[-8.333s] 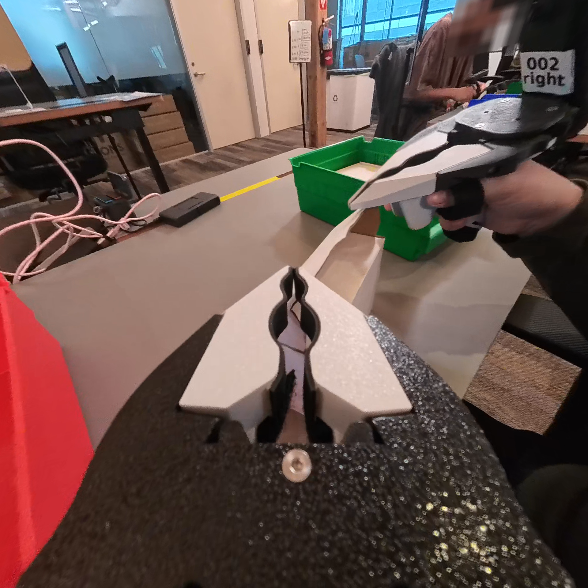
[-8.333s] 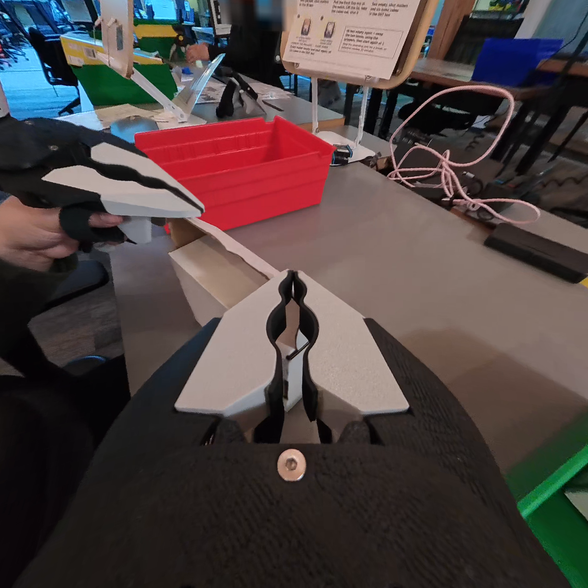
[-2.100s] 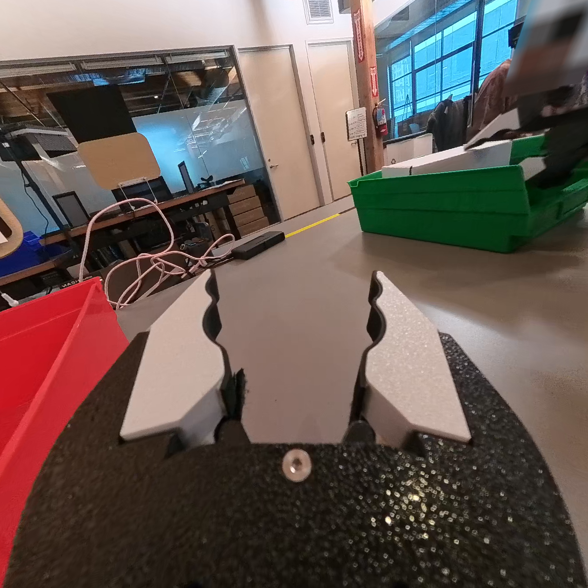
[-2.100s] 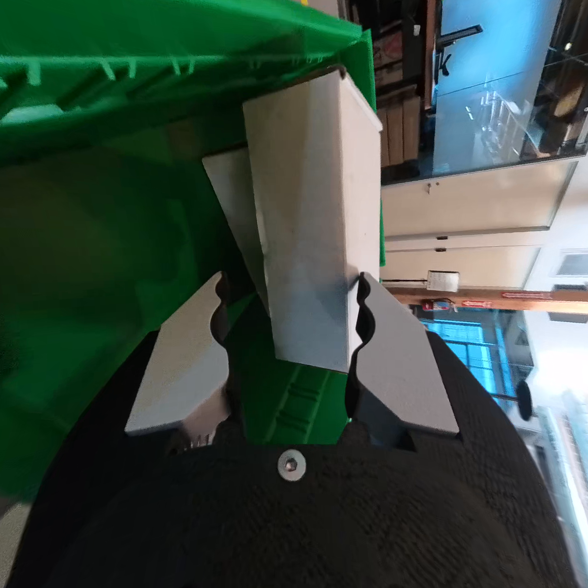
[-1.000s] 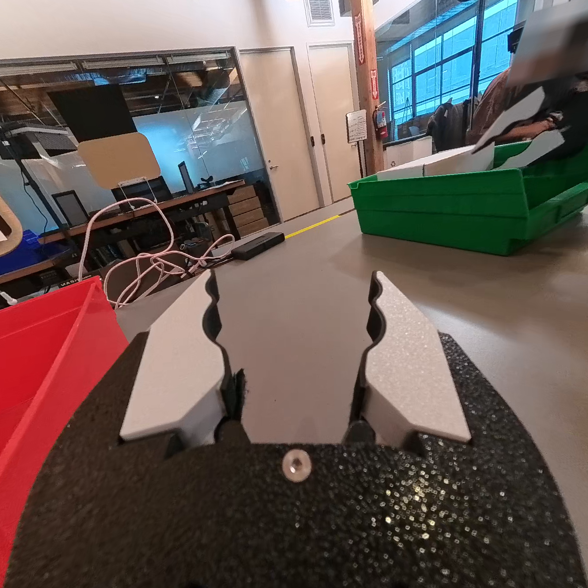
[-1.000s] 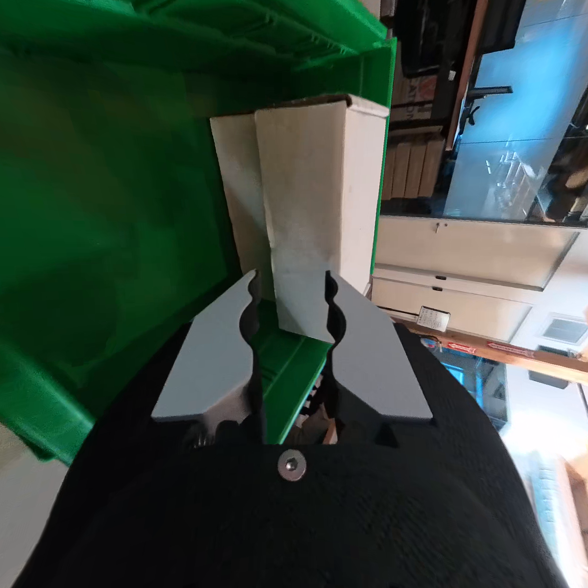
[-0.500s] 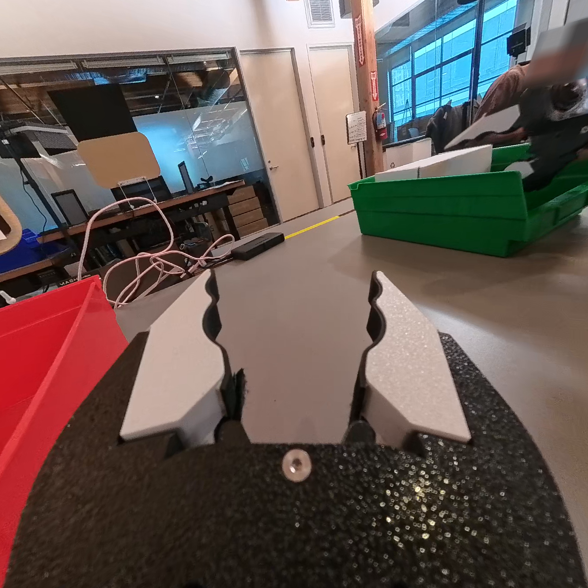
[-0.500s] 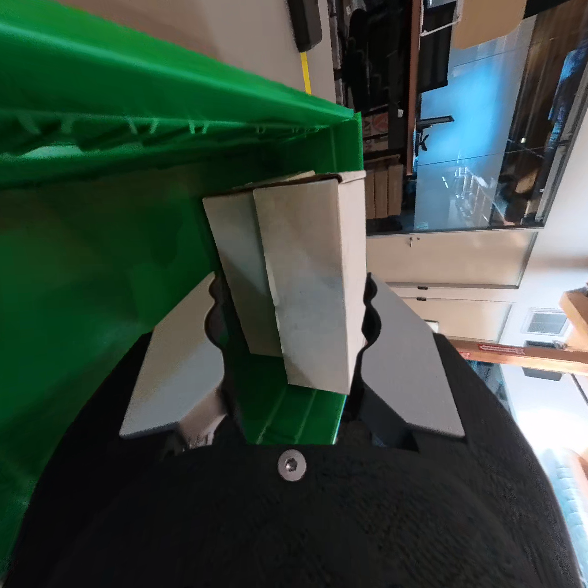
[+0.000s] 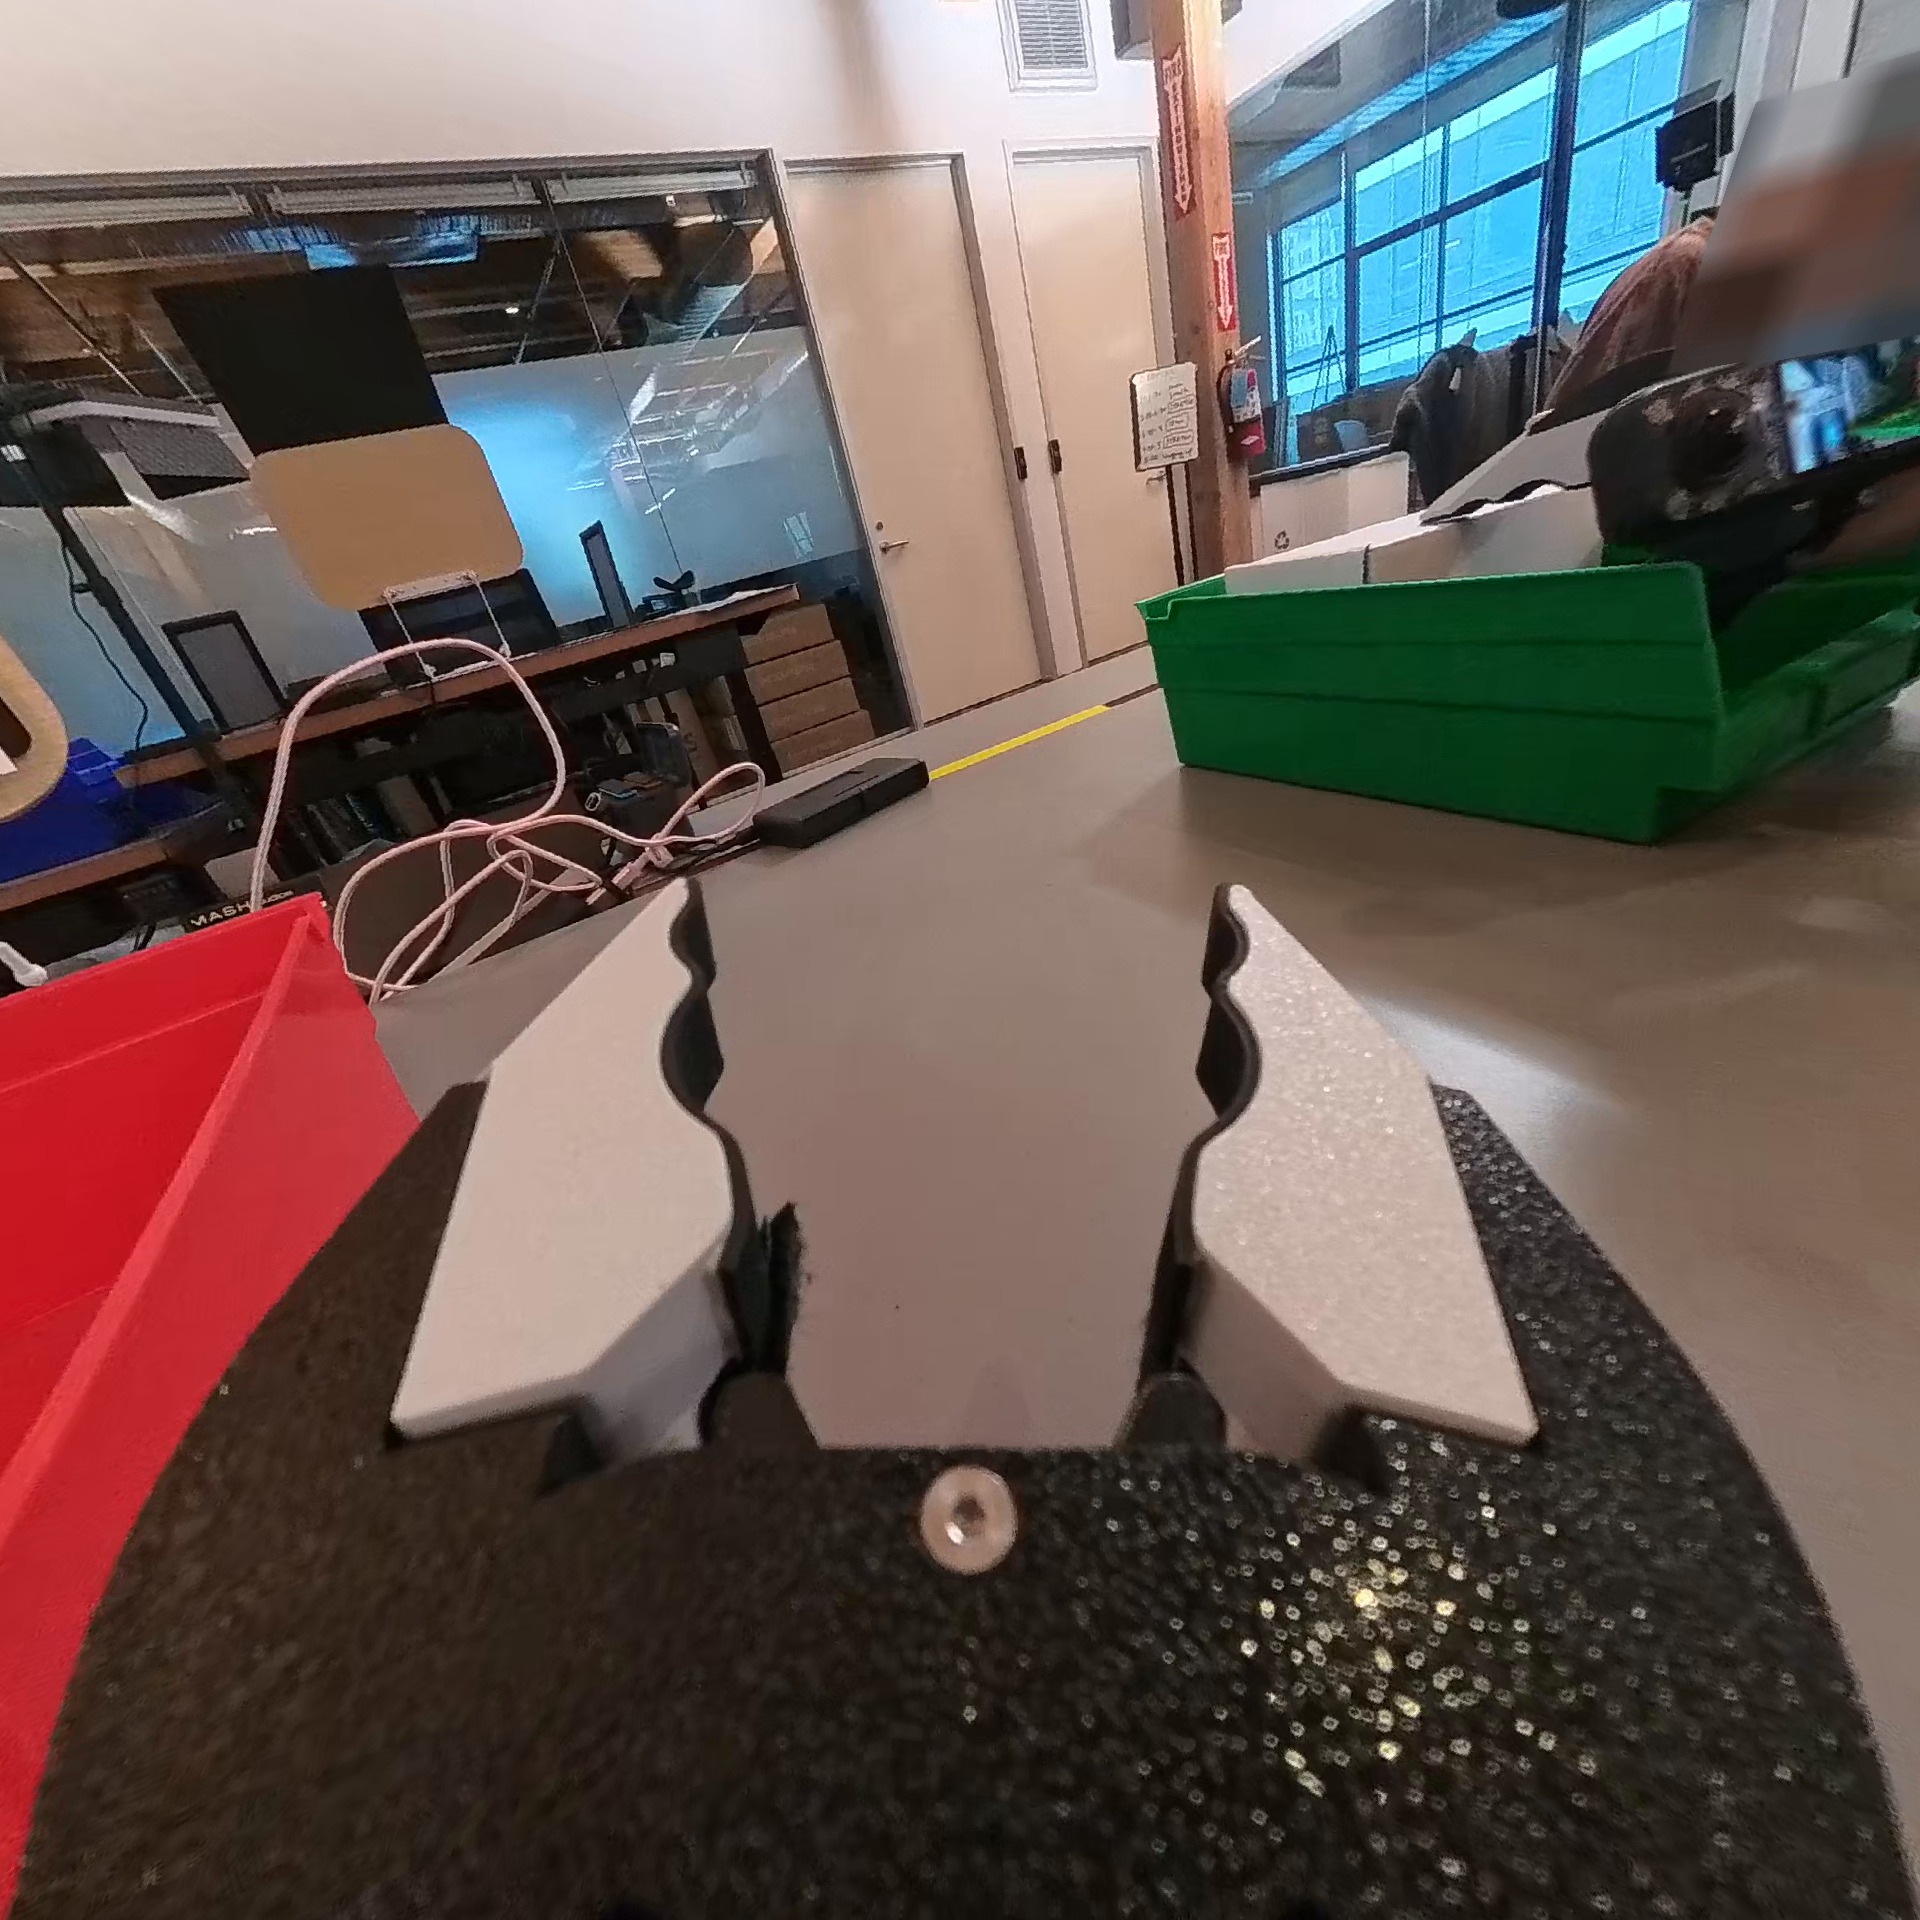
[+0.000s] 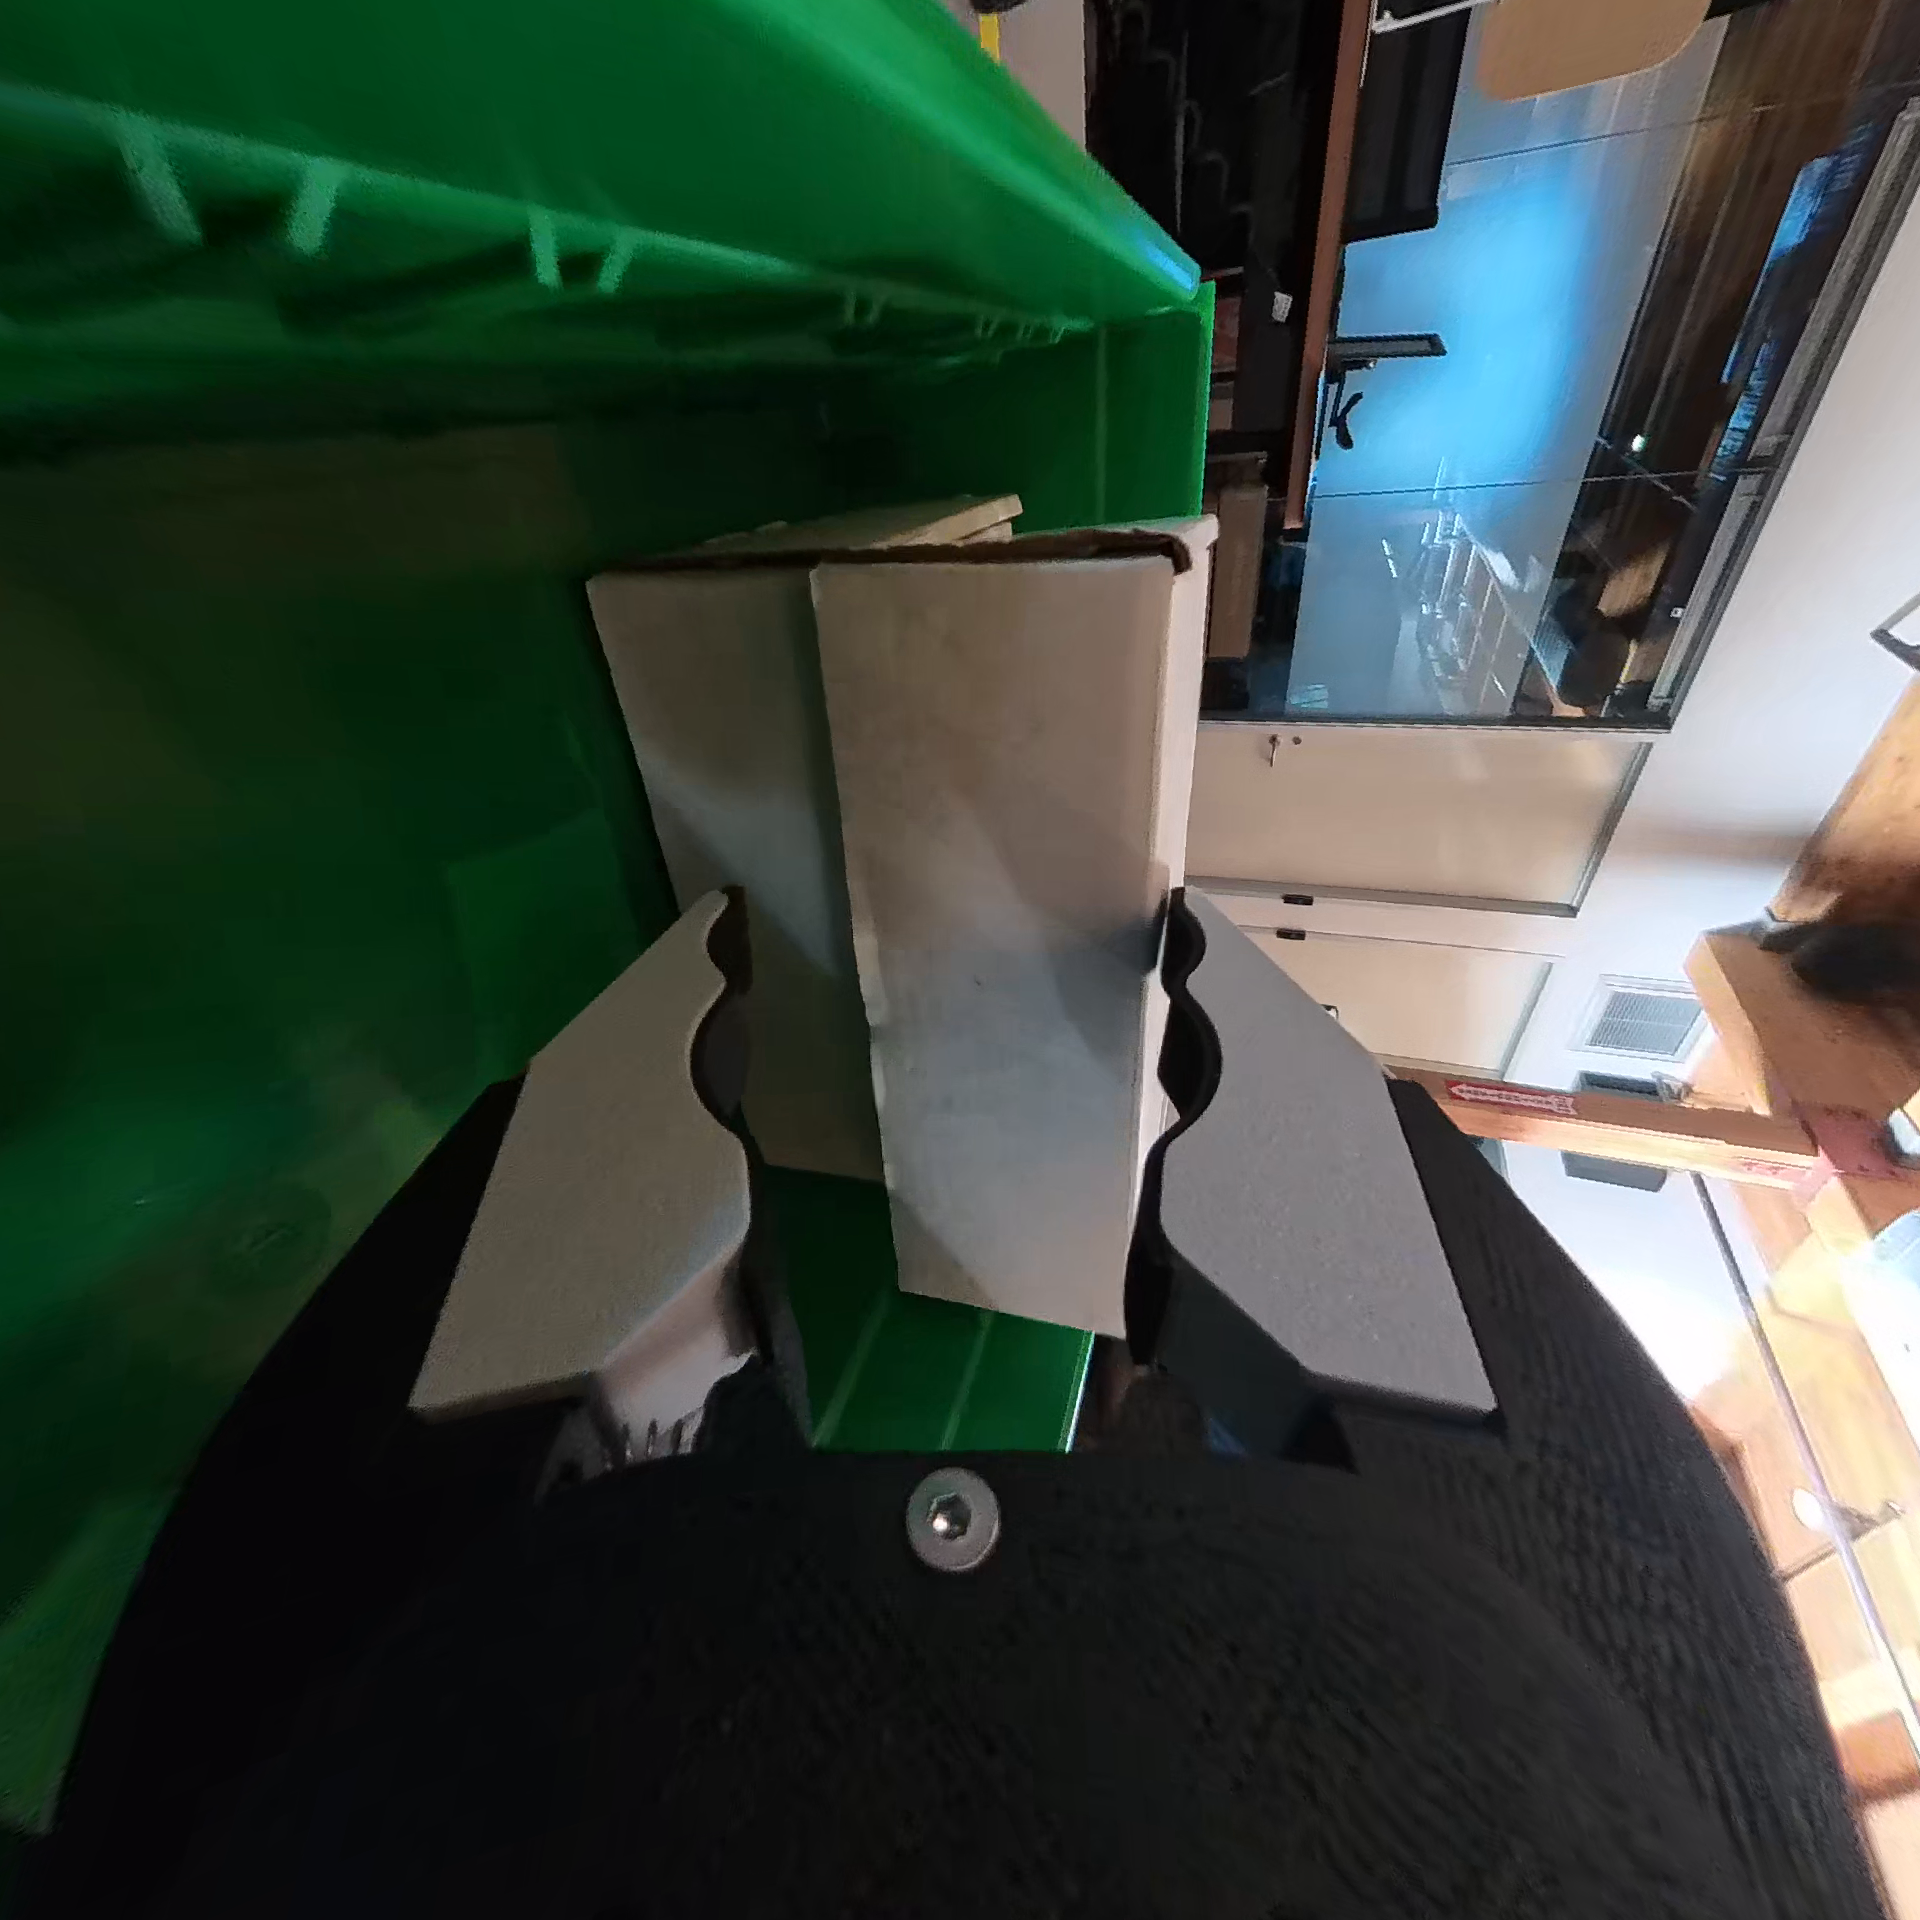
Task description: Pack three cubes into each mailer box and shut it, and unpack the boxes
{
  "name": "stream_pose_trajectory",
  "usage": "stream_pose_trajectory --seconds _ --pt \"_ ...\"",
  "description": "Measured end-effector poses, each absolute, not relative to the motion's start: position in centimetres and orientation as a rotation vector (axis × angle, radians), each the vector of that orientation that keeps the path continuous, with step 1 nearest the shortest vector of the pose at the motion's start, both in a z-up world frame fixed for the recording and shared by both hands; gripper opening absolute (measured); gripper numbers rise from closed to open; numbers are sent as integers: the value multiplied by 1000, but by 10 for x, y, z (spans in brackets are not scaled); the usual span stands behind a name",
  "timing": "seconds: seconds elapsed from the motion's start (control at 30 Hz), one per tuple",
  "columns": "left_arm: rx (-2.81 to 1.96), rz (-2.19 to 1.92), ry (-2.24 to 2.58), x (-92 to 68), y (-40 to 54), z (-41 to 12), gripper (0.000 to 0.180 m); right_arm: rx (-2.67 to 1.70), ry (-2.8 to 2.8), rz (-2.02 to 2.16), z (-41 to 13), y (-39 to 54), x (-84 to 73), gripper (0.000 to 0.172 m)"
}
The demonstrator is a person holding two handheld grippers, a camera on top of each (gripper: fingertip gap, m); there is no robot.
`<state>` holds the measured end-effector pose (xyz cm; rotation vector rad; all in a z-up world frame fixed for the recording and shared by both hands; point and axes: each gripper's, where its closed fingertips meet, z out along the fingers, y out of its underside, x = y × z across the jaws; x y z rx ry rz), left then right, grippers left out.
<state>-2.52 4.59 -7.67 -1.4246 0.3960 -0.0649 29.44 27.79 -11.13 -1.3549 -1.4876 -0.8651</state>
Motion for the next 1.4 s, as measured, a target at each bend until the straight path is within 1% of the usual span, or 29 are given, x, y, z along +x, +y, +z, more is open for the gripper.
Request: stream_pose_trajectory --seconds 0.13,0.3,0.6,0.7,0.8,0.87,1.07,1.1,1.13,1.17,1.4 --pt "-1425 -64 396 -25 46 -77 93 -1346 -1478 -892 -109 283 296 79" --pt "-1426 -62 399 -25 46 -77 93 -1319 -1429 -965 -100 285 301 66" --pt "-1426 -53 407 -24 46 -77 93 -1311 -1409 -968 -100 278 309 58" --pt "-1427 -48 410 -24 46 -78 93 -1306 -1414 -962 -102 279 308 59" --pt "-1428 -42 415 -23 46 -78 93 -1294 -1430 -927 -104 282 301 70" --pt "-1429 -38 417 -23 46 -78 93 -1283 -1440 -918 -104 285 298 73" --pt "-1430 -35 417 -23 46 -79 93 -1273 -1465 -957 -100 292 297 71" --pt "-1430 -35 417 -23 46 -79 93 -1279 -1470 -954 -101 292 297 69" --pt "-1430 -34 418 -23 46 -79 93 -1290 -1475 -948 -103 291 298 63" --pt "-1430 -34 418 -23 46 -79 93 -1294 -1473 -944 -103 291 298 62" --pt "-1429 -36 416 -23 46 -78 93 -1273 -1458 -947 -100 275 299 60"
